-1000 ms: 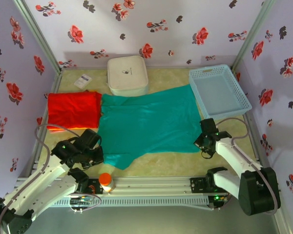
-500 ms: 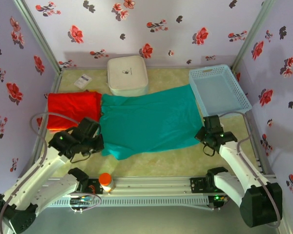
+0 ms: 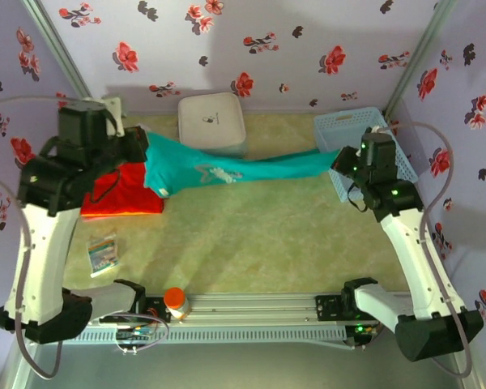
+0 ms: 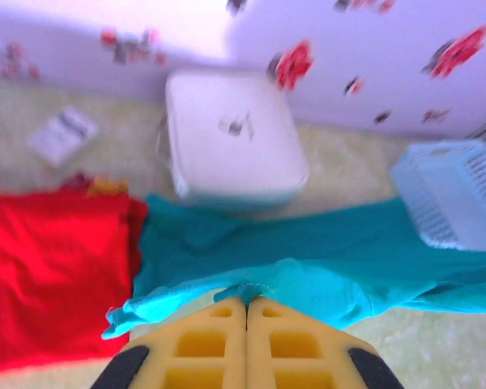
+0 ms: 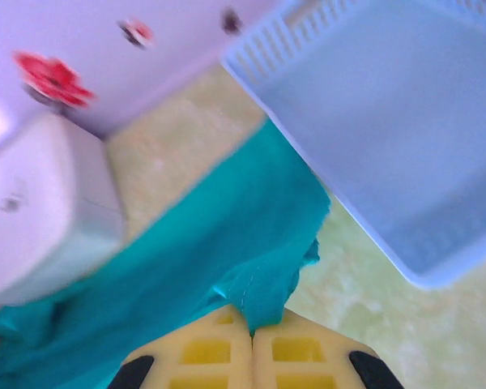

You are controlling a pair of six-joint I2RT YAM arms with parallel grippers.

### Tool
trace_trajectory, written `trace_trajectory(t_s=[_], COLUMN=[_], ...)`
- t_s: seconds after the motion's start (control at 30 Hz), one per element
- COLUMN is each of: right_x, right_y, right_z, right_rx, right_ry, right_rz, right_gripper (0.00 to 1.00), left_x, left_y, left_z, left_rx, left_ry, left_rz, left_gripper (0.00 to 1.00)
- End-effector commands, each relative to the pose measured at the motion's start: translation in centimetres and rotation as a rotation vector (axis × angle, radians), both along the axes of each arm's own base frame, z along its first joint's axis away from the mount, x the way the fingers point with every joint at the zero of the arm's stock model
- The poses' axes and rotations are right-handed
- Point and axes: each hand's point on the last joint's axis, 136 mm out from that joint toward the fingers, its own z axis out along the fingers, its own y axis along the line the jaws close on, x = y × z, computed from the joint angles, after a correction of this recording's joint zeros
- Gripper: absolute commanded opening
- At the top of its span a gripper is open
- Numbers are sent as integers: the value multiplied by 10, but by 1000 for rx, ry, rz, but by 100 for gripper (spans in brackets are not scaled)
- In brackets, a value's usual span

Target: Fold and stack the t-shirts

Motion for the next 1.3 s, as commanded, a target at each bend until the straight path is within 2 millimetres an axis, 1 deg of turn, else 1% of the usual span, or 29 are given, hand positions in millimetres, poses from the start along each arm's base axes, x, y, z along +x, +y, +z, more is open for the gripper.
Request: trace_trajectory(t_s=[0.0, 0.07, 0.17, 0.23, 0.37, 0.47, 0.57, 0.67, 0.73, 0.77, 0.8, 0.83, 0.9, 0.97, 1.0, 1.13, 1.2, 1.27], right_x=[-10, -21, -40, -53, -85, -107, -128, -143, -143, -139, -134, -127, -111, -92, -85, -51, -36, -21], right_y=[9, 14, 16, 14, 13, 14, 14, 9, 3, 2, 2, 2, -2, -9, -9, -1, 5, 6], right_z=[45, 67, 95, 110, 139, 154, 167, 181, 186, 185, 180, 173, 152, 121, 107, 41, 10, -17], right_rx=[-16, -16, -21, -29, -54, -59, -48, -14, 1, 1, -3, -8, -22, -30, -33, -24, -24, -35], right_ry=[-127, -198, -300, -355, -464, -524, -576, -622, -621, -595, -560, -515, -431, -333, -293, -113, -43, 8], right_rz=[99, 143, 183, 187, 225, 258, 278, 252, 213, 202, 197, 192, 156, 93, 85, 89, 102, 100], right_gripper=[0, 0, 0, 0, 0, 0, 0, 0, 0, 0, 0, 0, 0, 0, 0, 0, 0, 0], left_x=[-28, -44, -67, -83, -120, -147, -165, -169, -159, -149, -140, -126, -103, -76, -66, -14, 10, 33], left_y=[17, 16, 15, 13, 6, 7, 11, 14, 16, 16, 16, 15, 14, 15, 15, 1, -7, -14], left_z=[35, 55, 75, 86, 117, 141, 160, 171, 170, 167, 162, 153, 137, 118, 111, 65, 41, 14], left_rx=[104, 101, 89, 76, 13, -39, -72, -66, -42, -29, -22, -12, 22, 72, 93, 158, 156, 140], left_ry=[-98, -169, -257, -307, -429, -520, -588, -631, -626, -608, -586, -551, -508, -473, -460, -352, -302, -242], left_rz=[-39, -87, -145, -191, -290, -331, -341, -333, -304, -285, -267, -248, -211, -162, -146, -147, -151, -157], left_gripper=[0, 0, 0, 0, 0, 0, 0, 0, 0, 0, 0, 0, 0, 0, 0, 0, 0, 0])
